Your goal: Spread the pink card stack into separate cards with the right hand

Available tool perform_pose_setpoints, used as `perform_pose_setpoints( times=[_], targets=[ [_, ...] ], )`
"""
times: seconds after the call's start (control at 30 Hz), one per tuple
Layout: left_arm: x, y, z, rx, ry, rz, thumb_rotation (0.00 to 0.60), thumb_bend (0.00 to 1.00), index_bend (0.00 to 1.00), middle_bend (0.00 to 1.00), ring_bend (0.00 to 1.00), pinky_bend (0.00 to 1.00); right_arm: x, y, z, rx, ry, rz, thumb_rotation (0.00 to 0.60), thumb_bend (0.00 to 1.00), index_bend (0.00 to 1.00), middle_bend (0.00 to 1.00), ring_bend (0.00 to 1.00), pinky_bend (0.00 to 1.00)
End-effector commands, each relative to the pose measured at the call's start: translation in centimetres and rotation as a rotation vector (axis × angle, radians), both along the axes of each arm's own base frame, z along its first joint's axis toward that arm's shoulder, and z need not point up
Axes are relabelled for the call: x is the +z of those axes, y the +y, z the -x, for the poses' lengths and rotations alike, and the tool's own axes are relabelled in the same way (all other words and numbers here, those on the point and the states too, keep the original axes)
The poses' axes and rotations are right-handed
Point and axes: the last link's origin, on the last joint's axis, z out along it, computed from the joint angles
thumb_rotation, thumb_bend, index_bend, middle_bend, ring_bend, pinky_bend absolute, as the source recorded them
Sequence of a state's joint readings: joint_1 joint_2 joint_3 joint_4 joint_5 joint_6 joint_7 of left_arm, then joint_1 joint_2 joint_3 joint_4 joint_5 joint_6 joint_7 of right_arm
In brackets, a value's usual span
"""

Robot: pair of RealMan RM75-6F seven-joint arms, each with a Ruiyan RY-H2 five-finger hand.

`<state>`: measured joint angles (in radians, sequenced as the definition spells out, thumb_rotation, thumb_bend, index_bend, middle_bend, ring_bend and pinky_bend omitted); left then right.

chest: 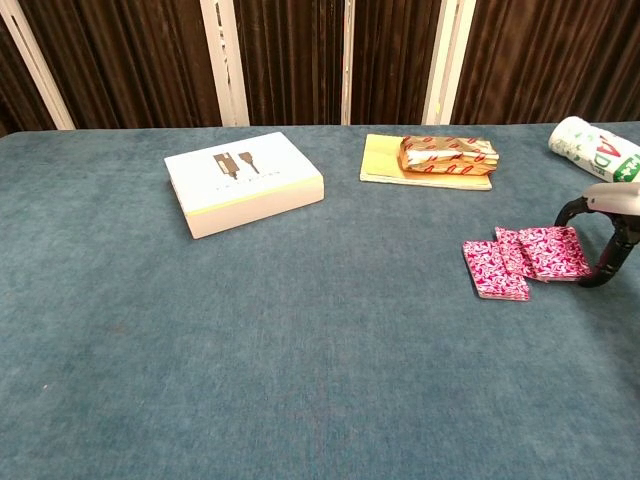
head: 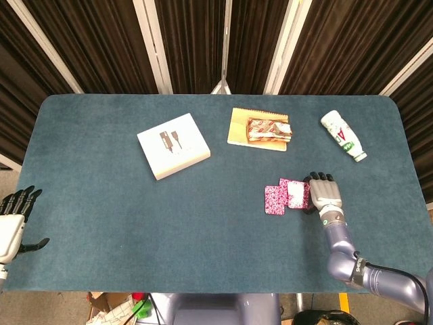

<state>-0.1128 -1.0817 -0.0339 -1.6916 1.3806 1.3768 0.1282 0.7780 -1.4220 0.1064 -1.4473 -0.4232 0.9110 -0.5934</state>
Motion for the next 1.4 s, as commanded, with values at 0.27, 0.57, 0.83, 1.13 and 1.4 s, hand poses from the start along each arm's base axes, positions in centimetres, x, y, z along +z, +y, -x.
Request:
perform_pose_setpoints(
  times=[0.27, 0.57, 0.83, 1.13, 1.4],
  targets=[
    [0.1, 0.0, 0.0, 0.003, -0.002, 0.000, 0.600, 0.02, 0.00, 0.00, 0.00, 0.00, 0.4, 0.7, -0.2, 0.001, 0.018, -0.025, 0.600, 0.24, 0.00, 0.00, 0.00, 0.00],
    [0.1, 0.0, -0.1, -0.003, -0.005, 0.000, 0.600, 0.02, 0.00, 0.00, 0.00, 0.00, 0.3, 0.9, -1.1, 0.012, -0.018, -0.033, 0.600, 0.24, 0.00, 0.00, 0.00, 0.00],
    [0.1, 0.0, 0.0, 0.003, -0.008, -0.002, 0.600, 0.02, 0.00, 0.00, 0.00, 0.00, -0.1, 0.1, -2.1, 0.026, -0.018, -0.046, 0.600, 0.24, 0.01, 0.00, 0.00, 0.00],
    [0.2, 0.0, 0.1, 0.011, -0.013, 0.000, 0.600, 0.02, 0.00, 0.00, 0.00, 0.00, -0.6, 0.1, -2.2, -0.005, -0.019, -0.081, 0.600, 0.24, 0.01, 0.00, 0.00, 0.00],
    [0.1, 0.1, 0.0, 0.010, -0.013, 0.003, 0.600, 0.02, 0.00, 0.00, 0.00, 0.00, -0.7, -0.1, -1.8, -0.023, -0.019, -0.074, 0.600, 0.24, 0.04, 0.00, 0.00, 0.00]
  ],
)
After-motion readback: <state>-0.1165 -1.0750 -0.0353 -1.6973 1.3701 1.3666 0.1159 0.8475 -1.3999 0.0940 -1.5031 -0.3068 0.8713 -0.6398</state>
